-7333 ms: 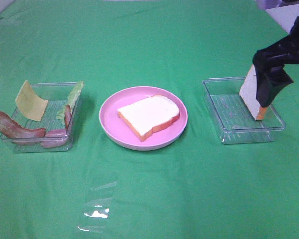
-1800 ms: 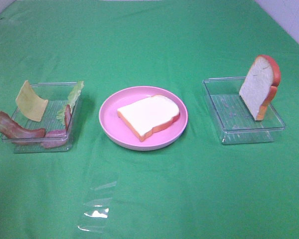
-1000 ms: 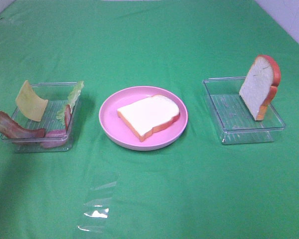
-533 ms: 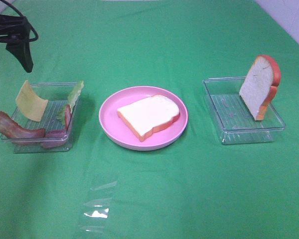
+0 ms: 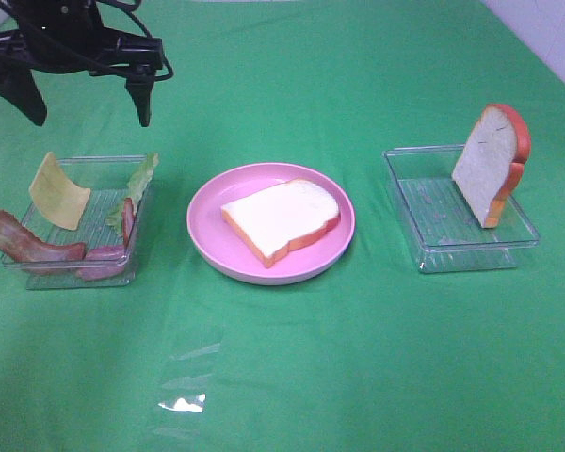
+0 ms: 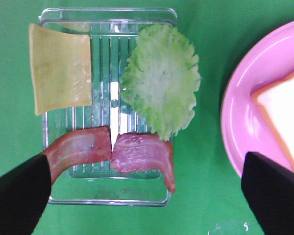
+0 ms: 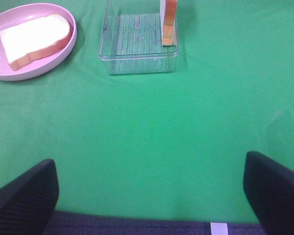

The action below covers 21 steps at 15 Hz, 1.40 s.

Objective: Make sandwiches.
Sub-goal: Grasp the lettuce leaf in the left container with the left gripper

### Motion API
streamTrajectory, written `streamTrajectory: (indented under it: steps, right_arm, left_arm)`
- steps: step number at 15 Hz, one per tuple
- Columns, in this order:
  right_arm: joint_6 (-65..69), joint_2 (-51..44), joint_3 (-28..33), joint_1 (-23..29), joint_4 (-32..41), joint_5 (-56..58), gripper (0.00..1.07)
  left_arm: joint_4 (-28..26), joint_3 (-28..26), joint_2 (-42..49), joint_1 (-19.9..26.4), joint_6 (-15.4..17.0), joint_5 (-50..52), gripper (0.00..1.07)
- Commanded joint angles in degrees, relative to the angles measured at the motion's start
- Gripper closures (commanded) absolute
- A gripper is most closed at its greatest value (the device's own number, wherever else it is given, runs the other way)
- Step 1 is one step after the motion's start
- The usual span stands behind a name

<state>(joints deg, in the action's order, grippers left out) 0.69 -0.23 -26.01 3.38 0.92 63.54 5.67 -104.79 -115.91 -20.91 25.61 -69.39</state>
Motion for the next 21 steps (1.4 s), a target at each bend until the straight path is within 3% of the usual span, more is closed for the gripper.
streamTrajectory:
  steps: [1, 4, 7, 16, 19, 20, 21]
  right_arm:
    - [-0.11, -1.6, 0.17, -0.34, 0.0, -0.57, 0.1]
    - [-0.11, -1.6, 0.17, -0.34, 0.0, -0.57, 0.1]
    - [-0.11, -1.6, 0.17, -0.34, 0.0, -0.57, 0.1]
    - [-0.11, -1.6, 0.17, -0.34, 0.0, -0.57, 0.1]
    - [-0.11, -1.6, 0.17, -0.34, 0.0, -0.57, 0.1]
    - [-0.11, -1.6, 0.17, -0.34, 0.0, -0.57, 0.1]
    - [-0.11, -1.6, 0.17, -0.34, 0.0, -0.57, 0.1]
  left_arm:
    - [0.46, -3.04, -3.15, -0.52, 1.72, -6.07, 0.09]
    - [0.46, -6.07, -8.94, -0.52, 1.72, -4.81, 0.09]
    - [0.0, -6.07, -11.17, -0.52, 1.72, 1.2, 0.09]
    - [0.0, -6.7, -17.42, 0.0, 0.8, 4.35, 0.1]
    - [0.17, -6.7, -17.48, 0.0, 0.8, 5.9, 0.2]
    - [0.34, -6.7, -17.48, 0.0, 1.09, 6.13, 0.36]
    - [0.46, -6.7, -17.48, 0.0, 1.55, 6.02, 0.46]
